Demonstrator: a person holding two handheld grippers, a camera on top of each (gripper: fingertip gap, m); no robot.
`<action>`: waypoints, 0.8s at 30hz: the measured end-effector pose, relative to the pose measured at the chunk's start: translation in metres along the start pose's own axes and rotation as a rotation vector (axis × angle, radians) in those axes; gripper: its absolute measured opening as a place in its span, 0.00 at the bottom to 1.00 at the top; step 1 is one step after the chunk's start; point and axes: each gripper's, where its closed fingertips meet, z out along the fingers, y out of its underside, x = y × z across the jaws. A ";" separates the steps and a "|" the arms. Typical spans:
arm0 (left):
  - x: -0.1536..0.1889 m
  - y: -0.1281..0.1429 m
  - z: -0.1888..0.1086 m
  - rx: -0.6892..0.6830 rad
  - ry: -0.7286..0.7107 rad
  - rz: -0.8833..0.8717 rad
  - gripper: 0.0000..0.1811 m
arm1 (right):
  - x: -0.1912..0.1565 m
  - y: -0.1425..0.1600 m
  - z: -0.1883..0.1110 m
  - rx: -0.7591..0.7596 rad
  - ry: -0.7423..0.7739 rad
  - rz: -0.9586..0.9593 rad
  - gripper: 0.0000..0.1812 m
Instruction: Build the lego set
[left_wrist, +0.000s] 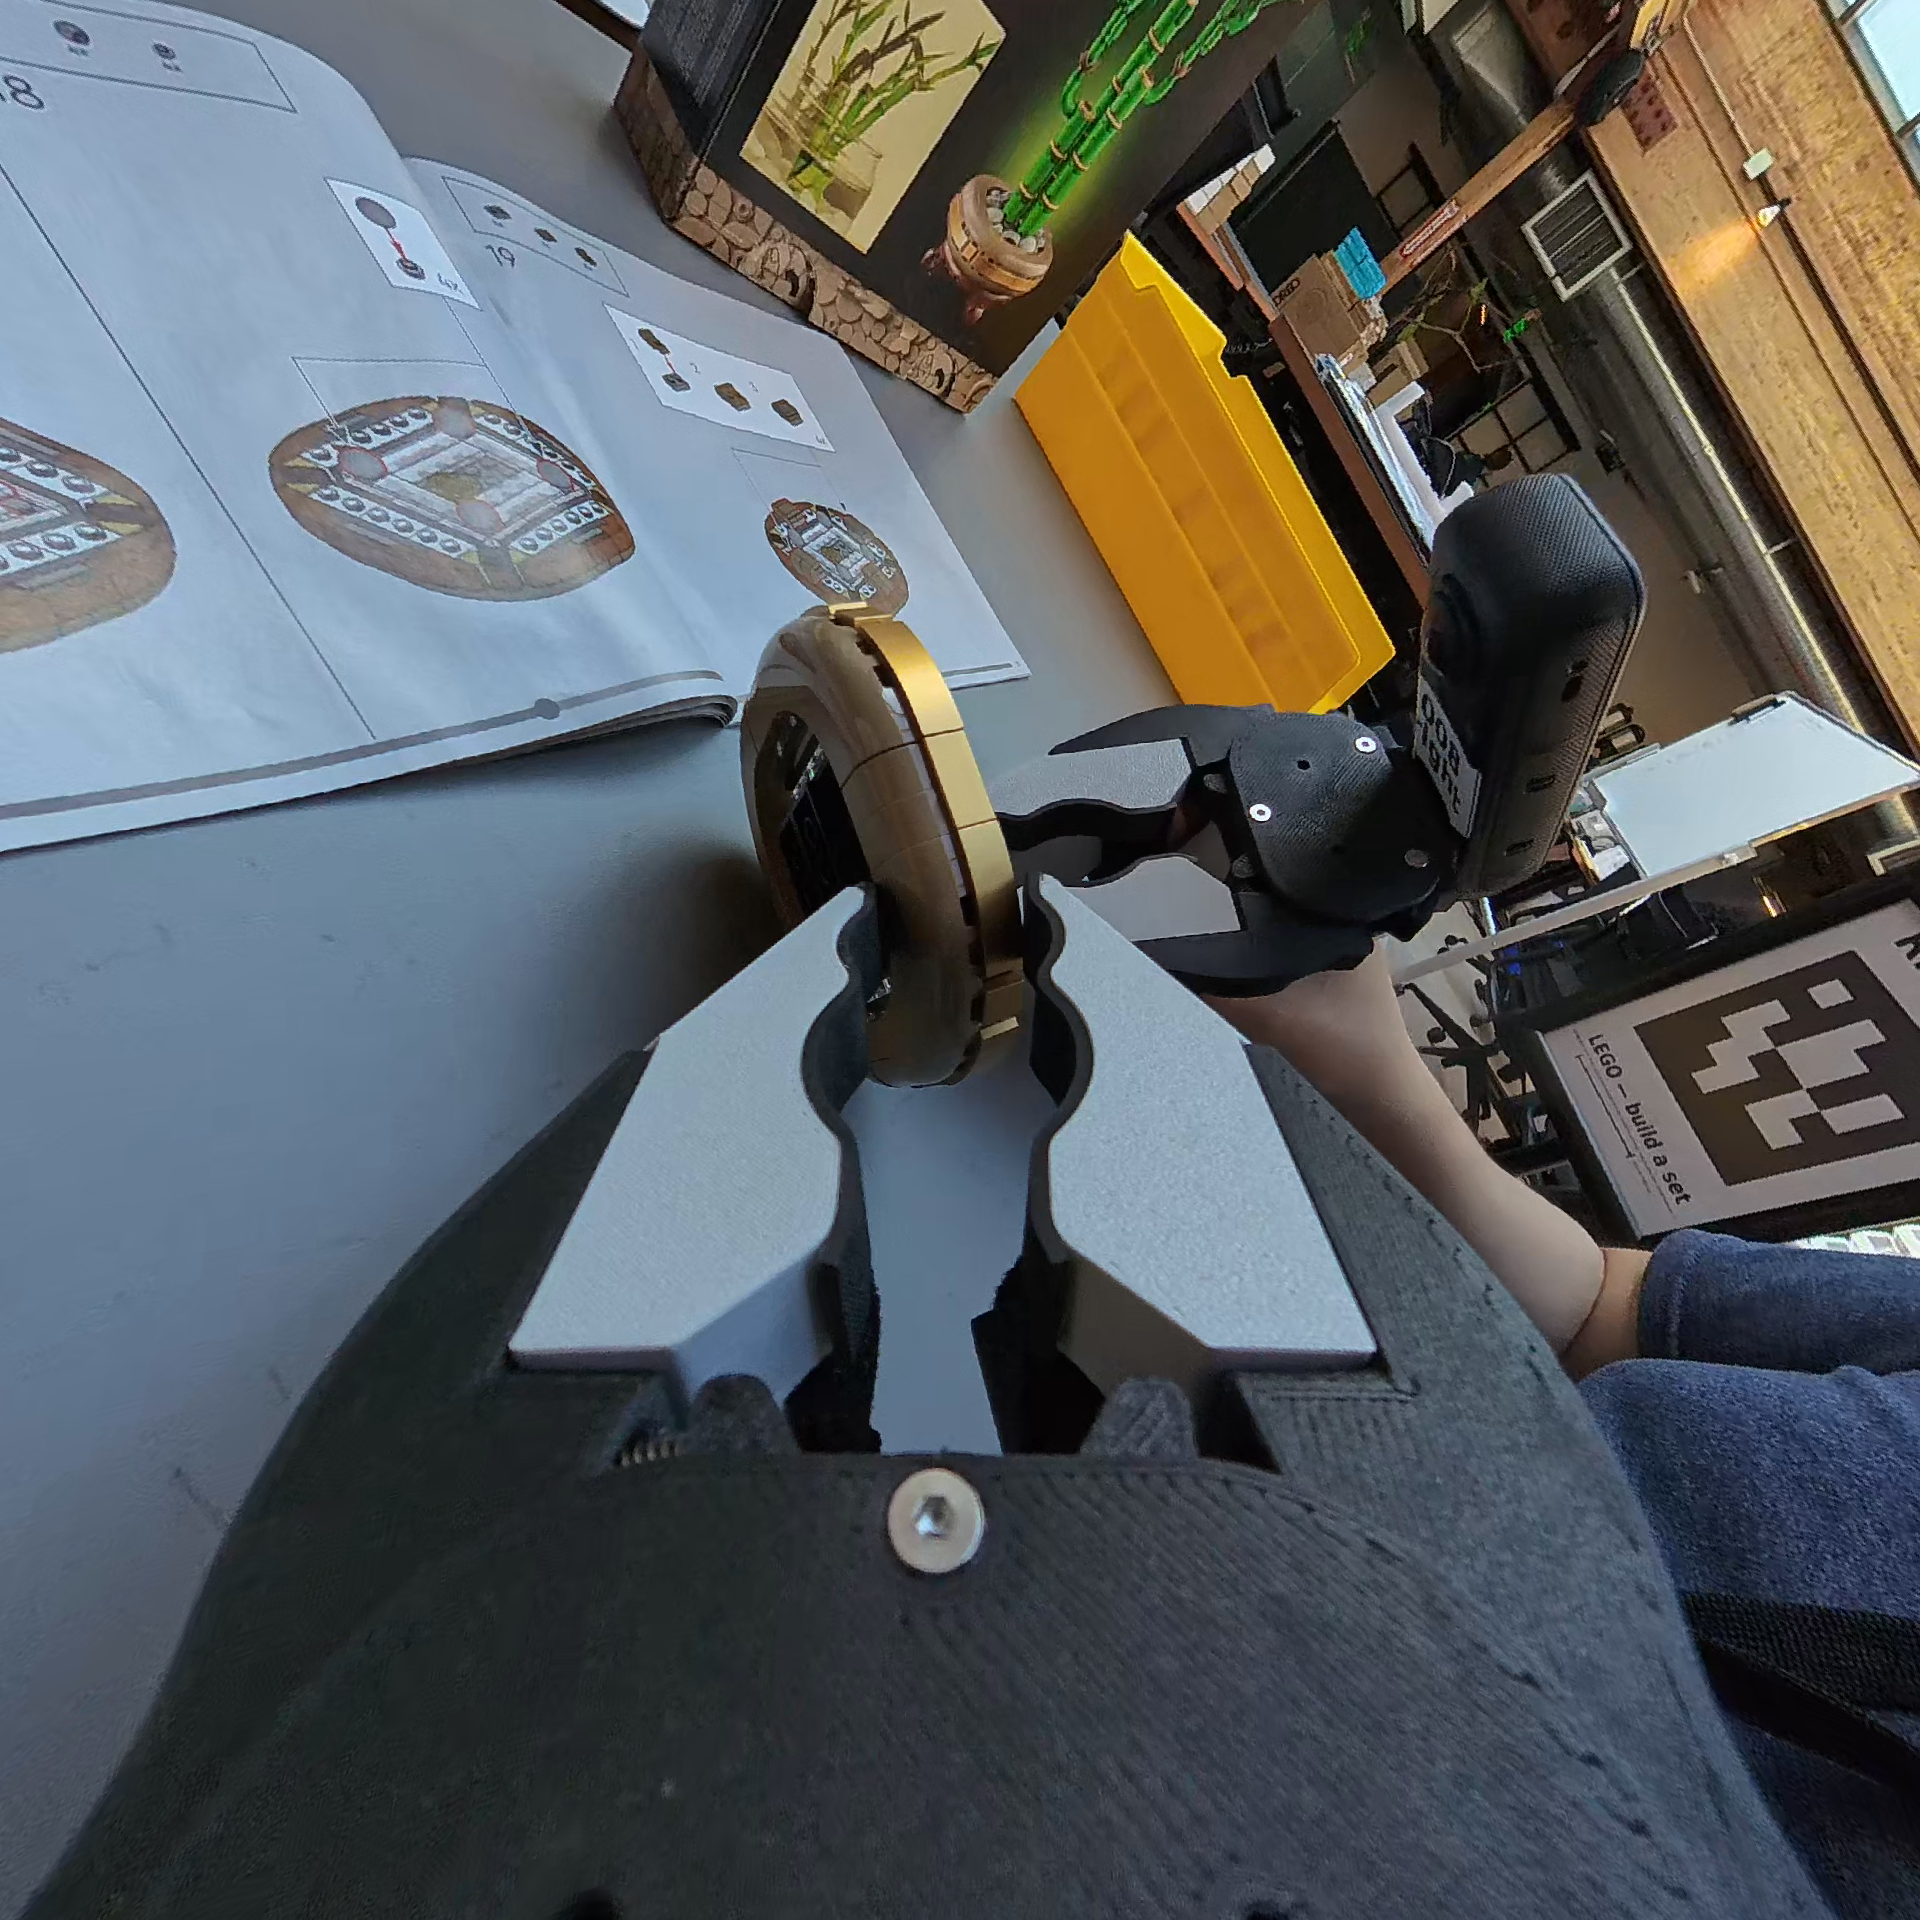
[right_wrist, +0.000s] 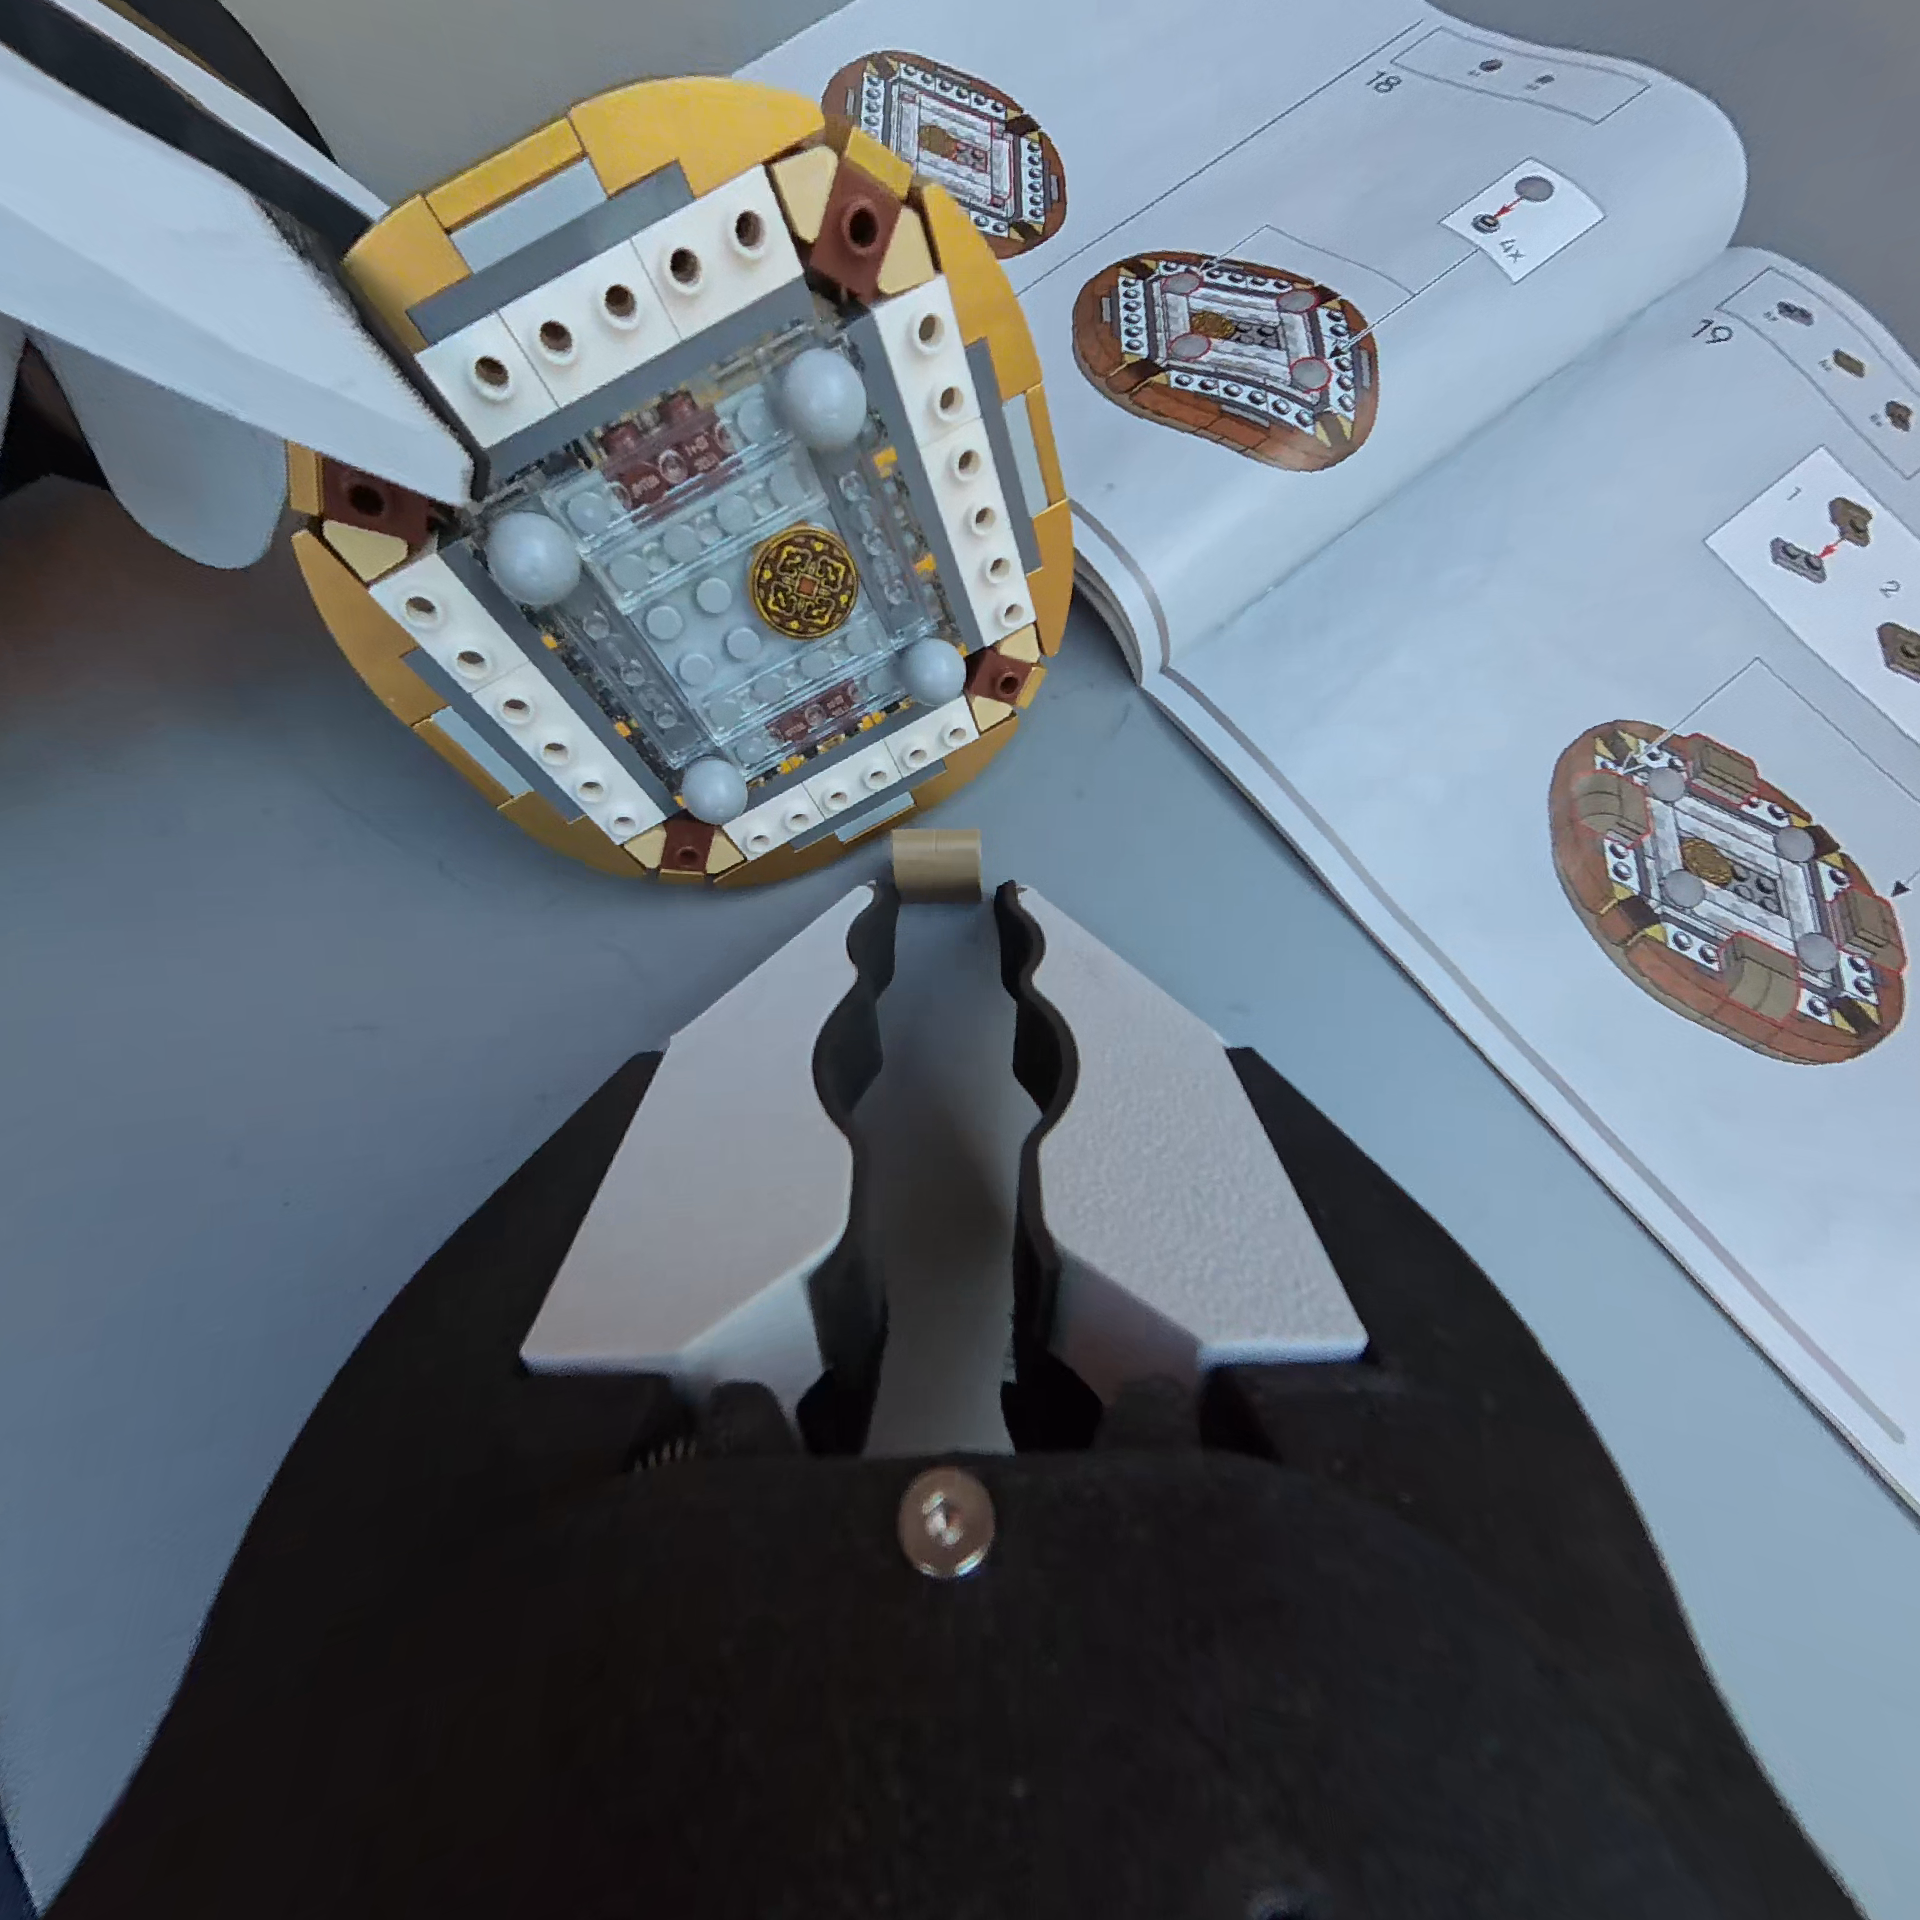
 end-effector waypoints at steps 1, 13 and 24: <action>0.000 0.000 0.000 0.000 0.001 0.001 0.13 | 0.000 0.001 0.000 0.001 0.002 -0.002 0.11; 0.000 0.000 0.000 0.003 0.006 -0.002 0.13 | 0.001 -0.001 0.001 0.039 -0.002 -0.077 0.08; 0.004 0.001 0.003 -0.023 -0.011 0.048 0.13 | -0.028 -0.068 -0.060 0.138 -0.223 -0.203 0.08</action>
